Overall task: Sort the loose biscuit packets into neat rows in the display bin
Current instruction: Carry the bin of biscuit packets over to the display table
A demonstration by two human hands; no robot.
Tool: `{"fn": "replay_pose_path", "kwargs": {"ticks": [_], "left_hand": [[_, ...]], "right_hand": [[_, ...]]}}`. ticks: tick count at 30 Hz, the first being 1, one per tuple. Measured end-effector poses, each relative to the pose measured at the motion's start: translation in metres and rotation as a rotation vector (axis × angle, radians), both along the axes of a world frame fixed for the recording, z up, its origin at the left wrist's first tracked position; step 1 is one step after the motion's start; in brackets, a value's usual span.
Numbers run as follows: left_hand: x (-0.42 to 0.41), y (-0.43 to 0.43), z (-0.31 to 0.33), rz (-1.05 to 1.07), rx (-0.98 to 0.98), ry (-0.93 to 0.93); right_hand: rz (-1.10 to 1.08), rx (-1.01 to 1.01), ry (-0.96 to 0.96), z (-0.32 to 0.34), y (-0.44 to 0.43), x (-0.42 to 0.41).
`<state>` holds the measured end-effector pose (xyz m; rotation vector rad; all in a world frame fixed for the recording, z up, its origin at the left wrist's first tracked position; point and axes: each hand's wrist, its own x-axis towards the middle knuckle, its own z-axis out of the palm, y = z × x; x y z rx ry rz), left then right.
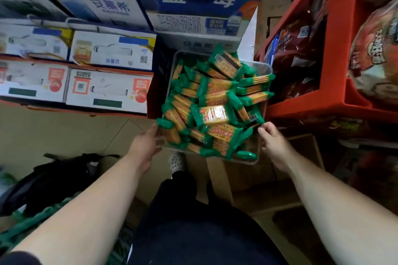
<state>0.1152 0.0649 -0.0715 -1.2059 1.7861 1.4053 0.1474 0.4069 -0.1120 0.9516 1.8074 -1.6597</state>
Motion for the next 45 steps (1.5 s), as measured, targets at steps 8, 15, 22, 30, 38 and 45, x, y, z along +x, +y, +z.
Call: {"fn": "replay_pose_path", "kwargs": {"ticks": [8, 15, 22, 30, 38, 45], "left_hand": [[-0.026, 0.015, -0.014, -0.083, -0.083, 0.098], [-0.001, 0.018, -0.018, -0.175, 0.041, 0.087], [0.000, 0.016, -0.008, -0.168, 0.121, 0.285], [0.014, -0.009, 0.045, -0.280, 0.178, 0.390], [0.067, -0.037, 0.126, -0.277, 0.147, 0.506], [0.145, -0.069, 0.159, -0.050, 0.017, 0.591]], "right_hand": [[-0.217, 0.102, 0.026, -0.006, -0.010, -0.013], [-0.190, 0.418, 0.127, -0.008, -0.005, 0.002], [-0.121, 0.622, 0.288, 0.020, -0.016, 0.027], [-0.252, 0.515, 0.328, 0.108, -0.035, 0.062], [-0.109, 0.482, 0.376, 0.185, -0.053, 0.094], [0.120, 0.338, 0.555, 0.210, -0.072, 0.087]]}}
